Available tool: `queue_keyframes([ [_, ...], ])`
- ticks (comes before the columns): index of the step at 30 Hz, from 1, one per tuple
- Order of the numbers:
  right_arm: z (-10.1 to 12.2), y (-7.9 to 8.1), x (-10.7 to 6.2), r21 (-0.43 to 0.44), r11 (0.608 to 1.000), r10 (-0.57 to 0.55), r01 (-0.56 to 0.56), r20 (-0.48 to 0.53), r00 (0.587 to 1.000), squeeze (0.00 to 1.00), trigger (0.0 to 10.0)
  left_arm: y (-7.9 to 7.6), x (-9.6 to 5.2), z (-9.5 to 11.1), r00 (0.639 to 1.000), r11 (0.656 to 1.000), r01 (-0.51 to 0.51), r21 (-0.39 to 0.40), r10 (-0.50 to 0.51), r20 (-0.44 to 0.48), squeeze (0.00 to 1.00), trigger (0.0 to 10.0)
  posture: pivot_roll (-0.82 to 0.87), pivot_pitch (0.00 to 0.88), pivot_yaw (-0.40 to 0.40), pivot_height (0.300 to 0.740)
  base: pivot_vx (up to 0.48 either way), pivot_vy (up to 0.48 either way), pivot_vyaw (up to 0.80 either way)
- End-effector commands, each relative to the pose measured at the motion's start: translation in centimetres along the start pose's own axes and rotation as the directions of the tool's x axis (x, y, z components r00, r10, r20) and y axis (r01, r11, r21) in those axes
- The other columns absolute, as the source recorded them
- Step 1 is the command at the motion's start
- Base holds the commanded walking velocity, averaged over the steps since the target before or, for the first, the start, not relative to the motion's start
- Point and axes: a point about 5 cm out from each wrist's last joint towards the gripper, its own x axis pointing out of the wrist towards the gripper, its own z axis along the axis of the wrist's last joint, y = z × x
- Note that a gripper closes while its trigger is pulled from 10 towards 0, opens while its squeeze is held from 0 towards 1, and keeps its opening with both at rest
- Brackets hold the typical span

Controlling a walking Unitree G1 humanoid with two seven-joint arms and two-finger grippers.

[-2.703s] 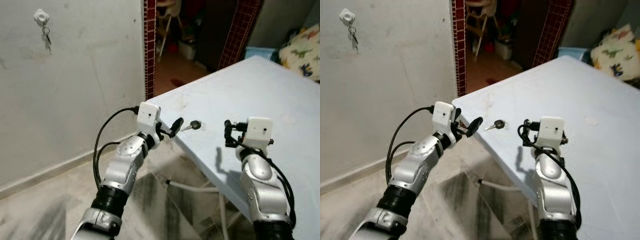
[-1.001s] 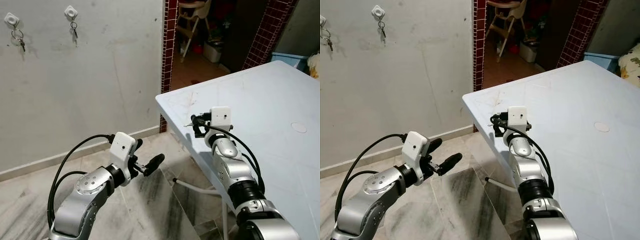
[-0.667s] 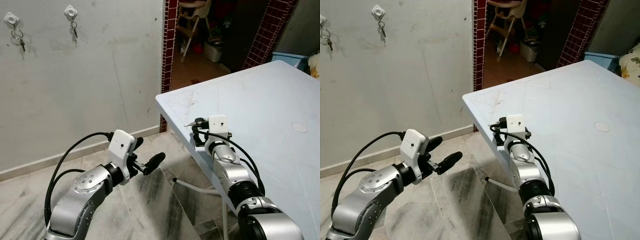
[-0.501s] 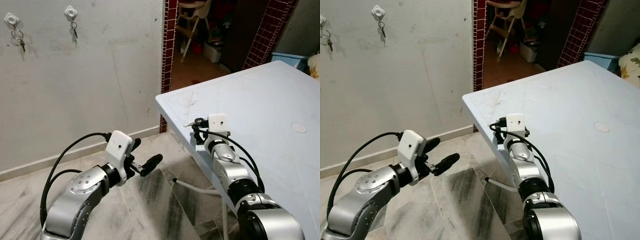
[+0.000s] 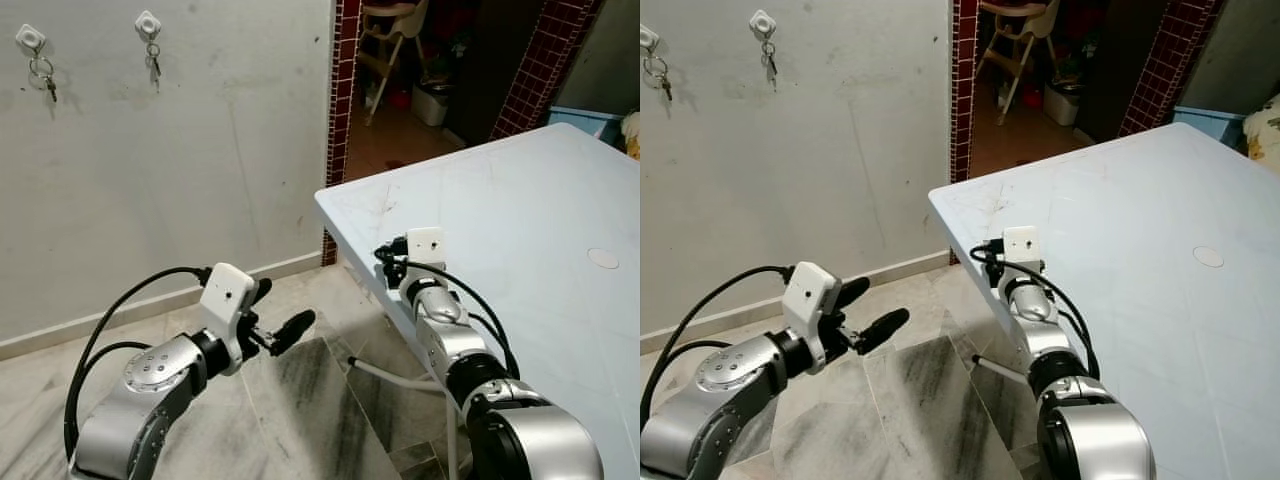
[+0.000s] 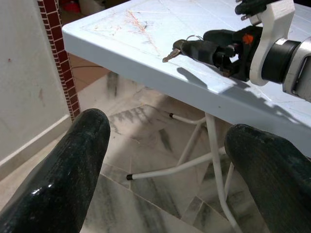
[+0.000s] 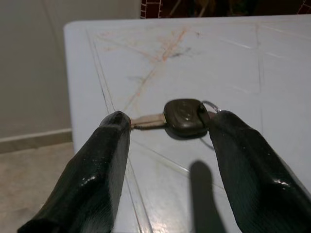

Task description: Hang keys on a hook

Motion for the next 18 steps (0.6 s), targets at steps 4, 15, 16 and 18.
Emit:
queue_keyframes([
  [4,0.6,-0.4,0.3,-0.018,1.0,-0.017,0.018,0.01,1.0,0.0,8.4,-0.3,-0.4,0.5,1.0,1.0,0.0,0.01,0.0,0.012,0.0,10.0,0.3,0.0,-0.02,0.74,0.0,0.0,0.0],
  [15,2.6,-1.0,-0.2,0.021,0.999,-0.035,0.031,0.195,0.98,0.0,10.0,-0.5,0.8,2.2,0.994,1.0,-0.019,0.001,0.019,0.105,0.0,10.0,0.24,0.0,-0.01,0.74,0.0,0.0,0.0],
  [16,2.6,-1.0,-0.2,0.021,0.999,-0.035,0.031,0.195,0.98,0.0,10.0,-0.5,0.8,2.2,0.994,1.0,-0.019,0.001,0.019,0.105,0.0,10.0,0.24,0.0,-0.01,0.74,0.0,0.0,0.0],
  [18,2.8,-1.8,-1.6,0.043,0.998,-0.052,0.042,0.276,0.96,1.0,10.0,-0.2,0.9,2.4,0.988,0.998,-0.068,0.004,0.067,0.137,0.0,10.0,0.21,0.0,-0.008,0.74,0.0,0.0,0.0],
])
